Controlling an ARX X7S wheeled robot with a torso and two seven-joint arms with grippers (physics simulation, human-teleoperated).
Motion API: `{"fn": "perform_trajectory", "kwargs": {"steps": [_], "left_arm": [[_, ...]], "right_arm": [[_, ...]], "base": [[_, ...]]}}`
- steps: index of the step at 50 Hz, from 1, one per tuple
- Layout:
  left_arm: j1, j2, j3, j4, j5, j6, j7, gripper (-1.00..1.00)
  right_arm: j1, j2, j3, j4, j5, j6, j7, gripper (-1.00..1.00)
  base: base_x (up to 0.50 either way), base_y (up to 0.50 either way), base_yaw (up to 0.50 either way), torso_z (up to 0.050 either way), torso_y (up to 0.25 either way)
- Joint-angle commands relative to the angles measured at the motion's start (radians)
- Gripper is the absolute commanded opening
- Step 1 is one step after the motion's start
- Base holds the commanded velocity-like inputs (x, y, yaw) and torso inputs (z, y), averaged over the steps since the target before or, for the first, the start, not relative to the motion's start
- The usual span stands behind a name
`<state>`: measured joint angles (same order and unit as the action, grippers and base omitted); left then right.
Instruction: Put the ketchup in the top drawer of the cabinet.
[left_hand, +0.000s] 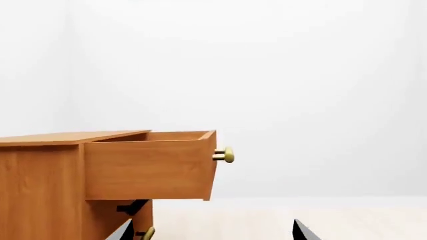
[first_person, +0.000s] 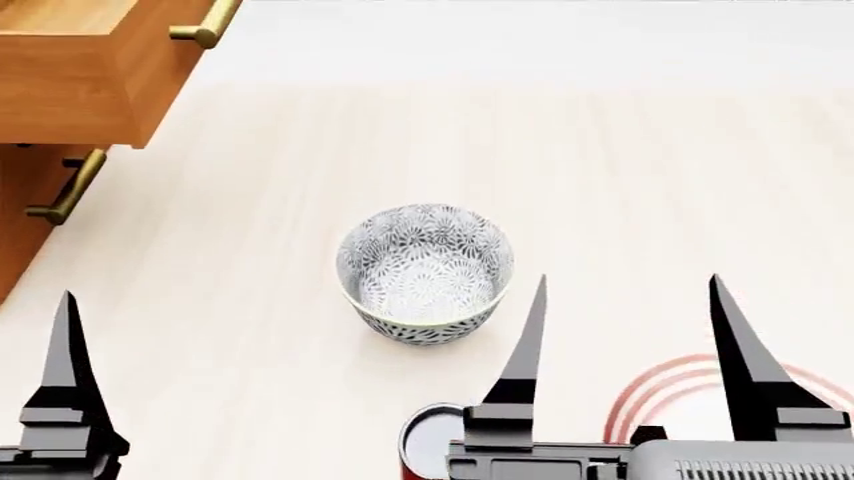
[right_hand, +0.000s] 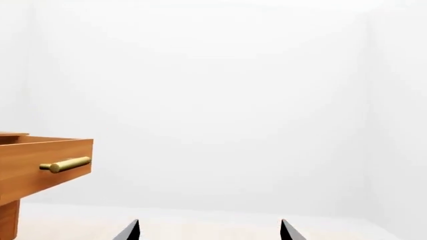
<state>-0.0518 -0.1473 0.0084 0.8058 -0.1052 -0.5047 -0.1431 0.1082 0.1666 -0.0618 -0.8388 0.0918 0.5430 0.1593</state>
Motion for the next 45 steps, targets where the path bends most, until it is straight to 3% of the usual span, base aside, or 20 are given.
{"fn": "perform_trajectory", "kwargs": {"steps": [1,23,27,45], "left_arm": [[-0.006,-0.009,0.001,-0.005,-0.016,0.005,-0.007,1.00],[-0.008,-0.028,0.002,-0.027,-0.028,0.023,-0.025,1.00],[-0.007,-0.031,0.006,-0.039,-0.026,0.031,-0.028,1.00],[-0.018,-0.040,0.024,-0.048,-0.031,0.025,-0.045,1.00]], "right_arm": [[0.007,0.006,-0.007,-0.012,0.007,0.015,0.013,1.00],[0.013,0.012,-0.023,-0.005,0.029,0.002,0.026,1.00],[0.012,0.020,-0.033,0.002,0.018,-0.002,0.032,1.00],[0.016,0.027,-0.014,0.011,0.057,0.007,0.040,1.00]], "base": [[0.50,0.00,0.00,0.000,0.000],[0.50,0.00,0.00,0.000,0.001],[0.00,0.00,0.00,0.000,0.000],[0.00,0.50,0.00,0.000,0.000]]}}
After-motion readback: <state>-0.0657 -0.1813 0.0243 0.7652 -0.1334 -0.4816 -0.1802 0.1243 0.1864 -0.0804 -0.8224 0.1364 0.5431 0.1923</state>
